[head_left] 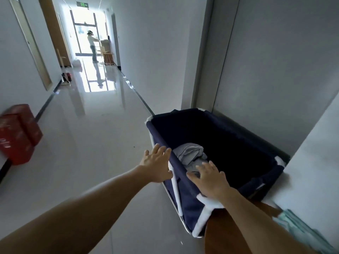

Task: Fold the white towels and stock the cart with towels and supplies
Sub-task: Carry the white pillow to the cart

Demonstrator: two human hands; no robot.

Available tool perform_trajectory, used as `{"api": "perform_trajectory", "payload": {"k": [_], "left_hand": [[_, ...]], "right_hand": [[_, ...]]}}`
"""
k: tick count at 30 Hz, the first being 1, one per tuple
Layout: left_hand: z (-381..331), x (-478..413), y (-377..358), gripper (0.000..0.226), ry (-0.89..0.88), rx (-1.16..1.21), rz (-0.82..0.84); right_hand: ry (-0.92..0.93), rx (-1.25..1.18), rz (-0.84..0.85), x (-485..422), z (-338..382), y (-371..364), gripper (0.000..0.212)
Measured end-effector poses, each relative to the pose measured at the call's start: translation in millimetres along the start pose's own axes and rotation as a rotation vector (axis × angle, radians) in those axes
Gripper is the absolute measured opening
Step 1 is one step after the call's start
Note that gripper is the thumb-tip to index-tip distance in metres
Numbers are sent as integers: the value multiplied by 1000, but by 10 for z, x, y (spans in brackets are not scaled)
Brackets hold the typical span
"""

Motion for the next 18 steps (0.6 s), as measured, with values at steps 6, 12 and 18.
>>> {"api": "perform_trajectory", "payload": {"k": [6, 12, 18], "left_hand": [[715, -1271, -216, 89, 12, 28, 11], [1086, -2698, -549, 92, -123, 22, 96], [1080, -3967, -840, 99, -263, -29, 232]], "right_hand": [[8, 21, 40, -1416, 122, -190, 74], [-155, -66, 125, -2603, -37, -436, 75], [-395, -259, 177, -3209, -520, -597, 76]]}}
Point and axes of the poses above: each hand's wrist, its own x-axis away from the middle knuckle, its own y-axis out of the back of the hand, z = x × y, the point moved 10 cm from there along -x, towards the middle knuckle, and after that the axes turned 1 degree about x, right-handed, at the moved point
